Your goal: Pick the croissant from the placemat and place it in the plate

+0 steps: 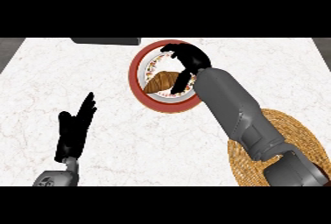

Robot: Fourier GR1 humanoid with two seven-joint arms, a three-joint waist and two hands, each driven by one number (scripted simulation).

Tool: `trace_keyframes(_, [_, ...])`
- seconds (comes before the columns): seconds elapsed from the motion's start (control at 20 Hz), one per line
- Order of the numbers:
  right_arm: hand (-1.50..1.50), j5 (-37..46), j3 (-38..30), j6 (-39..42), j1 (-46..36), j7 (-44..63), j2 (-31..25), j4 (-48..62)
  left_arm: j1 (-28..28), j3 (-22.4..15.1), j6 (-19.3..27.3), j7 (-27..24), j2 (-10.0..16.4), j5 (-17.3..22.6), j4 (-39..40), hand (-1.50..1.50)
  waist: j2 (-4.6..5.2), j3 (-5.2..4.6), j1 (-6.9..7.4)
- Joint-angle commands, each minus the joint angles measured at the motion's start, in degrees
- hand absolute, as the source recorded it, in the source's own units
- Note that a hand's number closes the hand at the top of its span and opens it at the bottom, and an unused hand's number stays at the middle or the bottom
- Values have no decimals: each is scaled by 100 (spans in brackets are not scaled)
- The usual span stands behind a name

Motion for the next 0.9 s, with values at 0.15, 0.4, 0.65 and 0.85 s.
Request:
trace_keyframes(0.15, [-150, -1452, -1490, -207, 37, -991, 73, -685, 91, 81, 42, -29, 26, -3, 10, 0, -40, 9, -99])
trace_keyframes(0.4, [-150, -1931, -2027, 485, 365, -1751, -332, -293, 220, -113, 148, -148, -106, -195, -75, 0, 4, 2, -18])
trace_keyframes(0.65, [-150, -1932, -2099, 955, 319, -2024, -336, -13, -18, 119, -54, 15, 47, -10, 56, 0, -29, -1, -63])
trace_keyframes(0.85, [-150, -1976, -2220, 1231, 378, -2476, -516, 76, 53, 165, -43, -55, -5, 42, -20, 0, -21, 0, -39])
